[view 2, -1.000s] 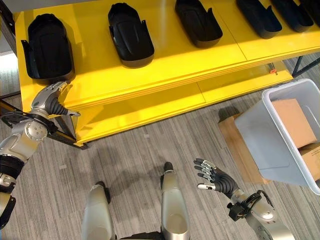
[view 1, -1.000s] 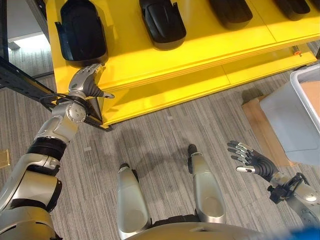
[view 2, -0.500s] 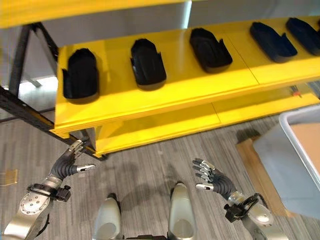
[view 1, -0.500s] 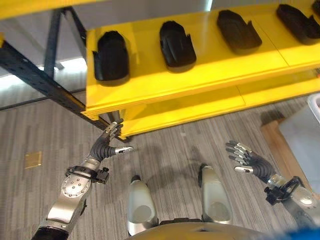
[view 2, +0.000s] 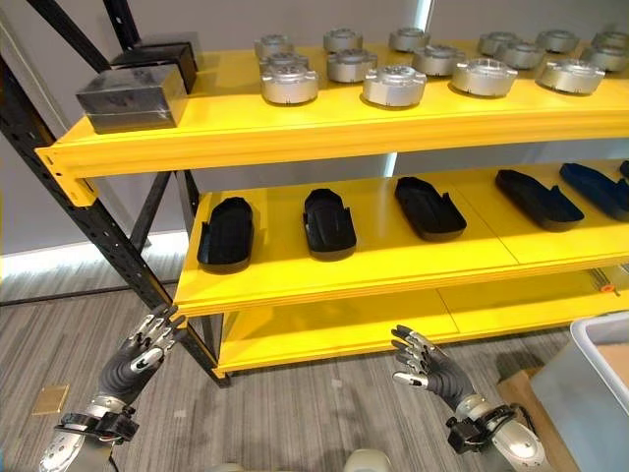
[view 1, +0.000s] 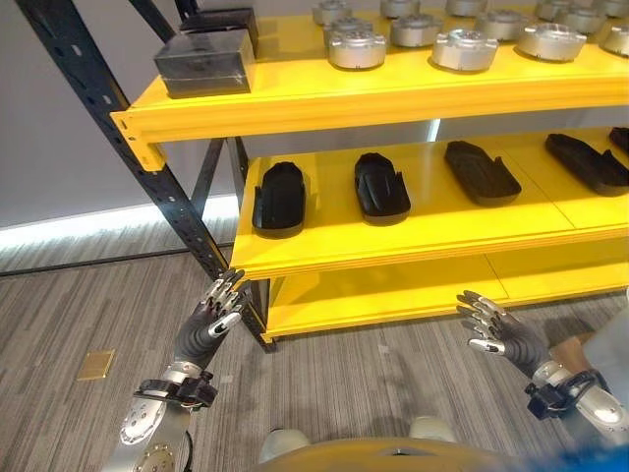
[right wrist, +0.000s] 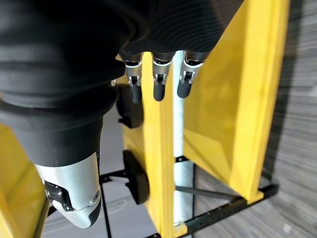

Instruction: Move parts from the plastic box to the shelf.

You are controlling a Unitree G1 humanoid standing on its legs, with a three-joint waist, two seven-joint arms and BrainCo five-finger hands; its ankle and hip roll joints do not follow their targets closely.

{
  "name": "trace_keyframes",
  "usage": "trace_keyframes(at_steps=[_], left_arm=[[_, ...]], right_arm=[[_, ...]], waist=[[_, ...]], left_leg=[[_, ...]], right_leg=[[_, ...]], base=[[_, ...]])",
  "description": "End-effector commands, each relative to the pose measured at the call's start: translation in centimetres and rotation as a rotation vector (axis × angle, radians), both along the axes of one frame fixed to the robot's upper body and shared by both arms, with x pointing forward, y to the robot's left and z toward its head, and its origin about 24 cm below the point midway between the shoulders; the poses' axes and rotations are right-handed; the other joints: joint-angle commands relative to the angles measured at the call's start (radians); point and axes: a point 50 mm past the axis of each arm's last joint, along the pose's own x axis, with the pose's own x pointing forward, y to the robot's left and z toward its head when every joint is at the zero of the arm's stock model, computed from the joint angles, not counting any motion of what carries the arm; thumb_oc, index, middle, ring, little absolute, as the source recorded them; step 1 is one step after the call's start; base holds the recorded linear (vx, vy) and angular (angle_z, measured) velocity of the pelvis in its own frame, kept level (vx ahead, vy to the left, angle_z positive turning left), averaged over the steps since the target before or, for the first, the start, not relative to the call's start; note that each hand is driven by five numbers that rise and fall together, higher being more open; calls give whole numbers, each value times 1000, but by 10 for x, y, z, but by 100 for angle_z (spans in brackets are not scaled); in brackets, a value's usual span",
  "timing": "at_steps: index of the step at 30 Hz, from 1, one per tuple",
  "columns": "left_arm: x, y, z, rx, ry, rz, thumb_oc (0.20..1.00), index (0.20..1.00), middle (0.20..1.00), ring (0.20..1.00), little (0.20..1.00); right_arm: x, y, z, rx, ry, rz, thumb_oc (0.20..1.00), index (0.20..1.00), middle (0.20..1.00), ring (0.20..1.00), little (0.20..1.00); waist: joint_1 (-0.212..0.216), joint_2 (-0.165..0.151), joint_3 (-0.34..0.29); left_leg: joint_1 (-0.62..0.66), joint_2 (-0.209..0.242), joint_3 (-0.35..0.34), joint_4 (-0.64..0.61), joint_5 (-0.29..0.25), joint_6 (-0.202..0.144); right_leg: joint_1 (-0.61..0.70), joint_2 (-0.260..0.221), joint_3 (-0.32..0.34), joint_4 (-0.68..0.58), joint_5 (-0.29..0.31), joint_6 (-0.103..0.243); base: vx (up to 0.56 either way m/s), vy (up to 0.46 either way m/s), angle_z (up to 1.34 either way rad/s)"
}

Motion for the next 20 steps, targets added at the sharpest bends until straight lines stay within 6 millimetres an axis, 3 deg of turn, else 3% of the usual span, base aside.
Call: trace_keyframes(at_steps=[1,6,20], left_arm=[[3,8,15,51,-58,-58,1000,1000,1000,1000,1000],[-1,-1,3,88,-18,-99,1000,1000,1000,1000,1000],[17,-14,-5,74,-23,-92,1000,1000,1000,1000,1000]], right_arm=[[11,8,13,15,-120,5,1000,1000,1000,1000,1000],[12,14,4,44,-93,-19,1000,1000,1000,1000,1000],[26,52,-11,159,-54,30,1000,1000,1000,1000,1000]], waist=[[-1,-50,-34],[3,-54,-91],[10,-82,-129]], left_leg=[[-87,-23,-22,-8,77,28],[-72,-38,-23,-28,75,34],[-23,-70,6,-26,38,56]], right_leg=[[16,-26,-7,-138,92,15],[49,-41,-10,-191,117,20],[71,-67,28,-213,143,35]], base=[[-2,22,12],[-26,37,11],[-13,21,-1]])
